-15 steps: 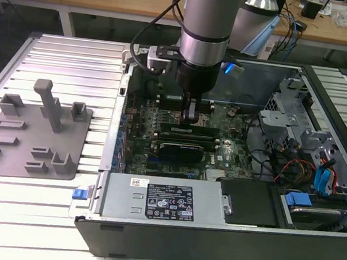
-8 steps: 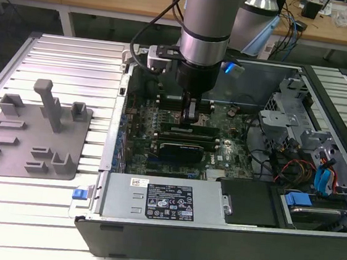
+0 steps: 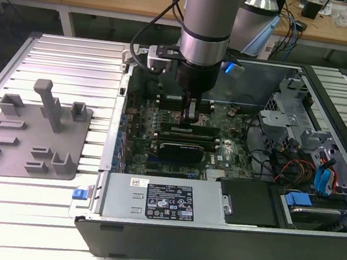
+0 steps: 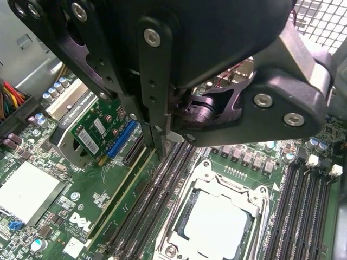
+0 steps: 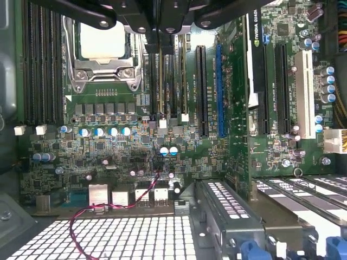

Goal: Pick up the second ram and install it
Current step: 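Insert the second ram into the second slot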

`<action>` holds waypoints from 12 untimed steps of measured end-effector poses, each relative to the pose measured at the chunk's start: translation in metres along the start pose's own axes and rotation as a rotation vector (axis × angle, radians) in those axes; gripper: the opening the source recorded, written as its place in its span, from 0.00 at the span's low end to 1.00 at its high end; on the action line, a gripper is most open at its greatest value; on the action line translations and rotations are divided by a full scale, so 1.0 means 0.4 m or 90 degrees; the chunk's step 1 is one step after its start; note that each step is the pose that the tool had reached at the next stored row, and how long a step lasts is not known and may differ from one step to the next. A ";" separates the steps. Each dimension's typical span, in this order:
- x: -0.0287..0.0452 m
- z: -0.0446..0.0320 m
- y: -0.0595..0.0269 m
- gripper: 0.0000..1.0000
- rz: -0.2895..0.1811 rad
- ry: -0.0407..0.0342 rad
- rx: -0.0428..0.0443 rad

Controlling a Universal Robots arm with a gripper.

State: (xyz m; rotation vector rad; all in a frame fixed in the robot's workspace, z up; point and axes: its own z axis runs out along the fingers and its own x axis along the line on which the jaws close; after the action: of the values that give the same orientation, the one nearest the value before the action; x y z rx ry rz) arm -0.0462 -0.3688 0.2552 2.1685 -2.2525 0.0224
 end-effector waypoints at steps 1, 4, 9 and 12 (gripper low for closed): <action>0.000 0.003 0.000 0.09 0.000 0.0000 0.0000; 0.000 0.010 0.000 0.09 0.000 -0.0001 0.0000; 0.000 0.015 0.000 0.09 0.000 -0.0001 0.0000; 0.000 0.016 0.000 0.09 0.000 -0.0003 0.0001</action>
State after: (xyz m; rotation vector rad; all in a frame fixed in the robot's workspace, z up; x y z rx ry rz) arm -0.0462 -0.3687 0.2487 2.1689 -2.2529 0.0220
